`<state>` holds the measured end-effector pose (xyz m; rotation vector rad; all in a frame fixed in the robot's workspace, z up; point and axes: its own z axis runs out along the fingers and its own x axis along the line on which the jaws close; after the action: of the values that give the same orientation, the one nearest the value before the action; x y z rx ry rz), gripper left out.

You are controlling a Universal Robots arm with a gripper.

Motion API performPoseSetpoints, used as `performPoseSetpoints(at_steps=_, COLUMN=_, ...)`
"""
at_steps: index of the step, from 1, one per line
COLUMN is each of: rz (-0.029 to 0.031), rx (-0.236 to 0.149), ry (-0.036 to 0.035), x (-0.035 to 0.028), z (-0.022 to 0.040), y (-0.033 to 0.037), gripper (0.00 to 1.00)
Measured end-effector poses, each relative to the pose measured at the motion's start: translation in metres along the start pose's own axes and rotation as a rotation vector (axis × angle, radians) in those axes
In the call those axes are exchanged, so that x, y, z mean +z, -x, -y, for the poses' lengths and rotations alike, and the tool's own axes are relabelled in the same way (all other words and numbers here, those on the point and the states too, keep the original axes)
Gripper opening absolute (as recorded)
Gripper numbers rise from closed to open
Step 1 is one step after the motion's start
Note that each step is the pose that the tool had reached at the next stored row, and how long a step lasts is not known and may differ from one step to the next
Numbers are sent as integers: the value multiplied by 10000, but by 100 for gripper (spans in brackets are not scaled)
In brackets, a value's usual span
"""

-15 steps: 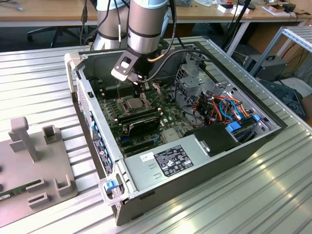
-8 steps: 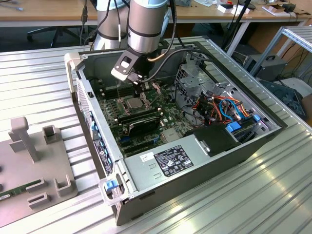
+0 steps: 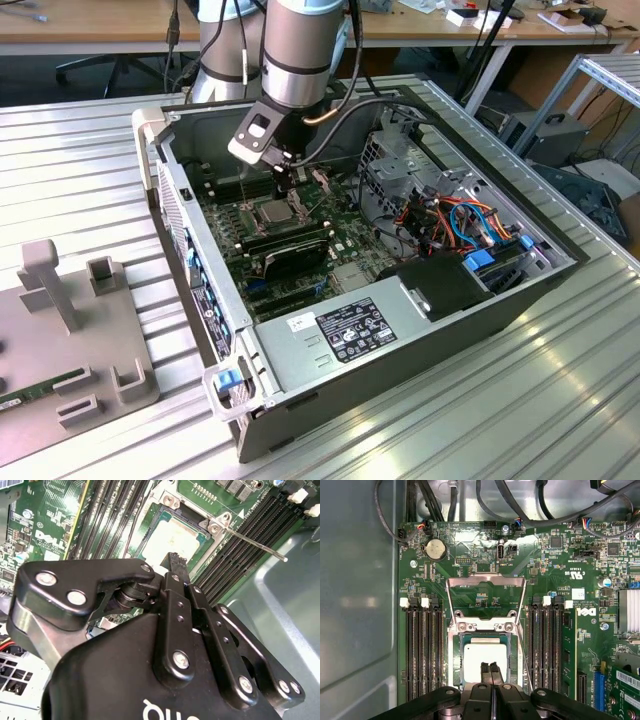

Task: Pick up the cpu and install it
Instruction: 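Place the cpu into insertion slot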

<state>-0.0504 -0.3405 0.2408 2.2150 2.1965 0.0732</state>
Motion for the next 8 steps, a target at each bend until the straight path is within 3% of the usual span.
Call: performPoseSetpoints(at_steps=8, rz=-1, rx=0, ry=0, x=-14, z=-1, y=0, gripper=11)
